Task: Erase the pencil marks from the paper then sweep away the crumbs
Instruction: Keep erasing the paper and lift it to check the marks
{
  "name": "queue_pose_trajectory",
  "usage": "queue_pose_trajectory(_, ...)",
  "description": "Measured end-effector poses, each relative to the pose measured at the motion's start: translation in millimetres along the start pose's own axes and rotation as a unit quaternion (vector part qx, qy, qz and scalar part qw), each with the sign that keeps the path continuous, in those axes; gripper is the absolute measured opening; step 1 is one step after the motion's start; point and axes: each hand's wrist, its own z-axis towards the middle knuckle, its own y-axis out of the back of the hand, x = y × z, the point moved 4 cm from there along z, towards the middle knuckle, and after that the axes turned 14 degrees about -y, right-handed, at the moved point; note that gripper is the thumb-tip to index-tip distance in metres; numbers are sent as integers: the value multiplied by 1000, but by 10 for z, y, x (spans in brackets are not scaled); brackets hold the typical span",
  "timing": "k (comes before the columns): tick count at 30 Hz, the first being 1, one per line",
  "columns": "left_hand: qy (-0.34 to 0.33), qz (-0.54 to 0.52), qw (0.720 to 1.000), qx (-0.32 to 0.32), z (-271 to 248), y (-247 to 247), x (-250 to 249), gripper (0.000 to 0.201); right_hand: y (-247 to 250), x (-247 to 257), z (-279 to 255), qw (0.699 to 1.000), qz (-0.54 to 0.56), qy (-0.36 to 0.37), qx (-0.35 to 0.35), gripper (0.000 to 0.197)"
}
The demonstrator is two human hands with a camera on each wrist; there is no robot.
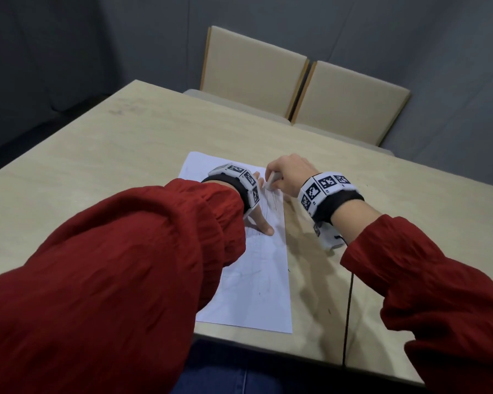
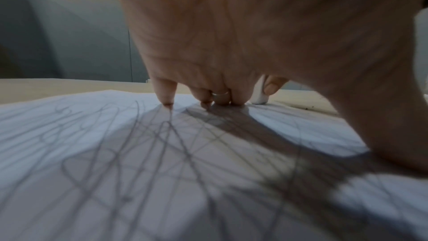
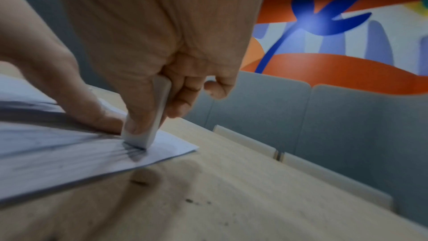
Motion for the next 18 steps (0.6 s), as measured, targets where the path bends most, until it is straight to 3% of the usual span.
queue_pose_trajectory(5, -3, 18, 1000, -16, 85, -38, 43, 141, -13, -67, -271, 993, -107, 55, 6, 15)
queue_pose_trajectory(8, -1, 25, 999, -20, 101, -52, 62, 143, 50, -88, -262, 993, -109, 47, 23, 14)
queue_pose_trajectory(13, 5, 9, 1000, -6, 49, -54, 29, 136, 74, 7, -1, 996, -62, -13, -58, 21)
queue_pose_trajectory(16, 9, 1, 1000, -3, 75, -60, 46, 140, 45, -15, -80, 996, -73, 3, -48, 26)
queue_pose_trajectory(18, 9, 2, 1000, -7, 104, -70, 62, 144, 30, -49, -221, 993, -106, 39, -30, 18)
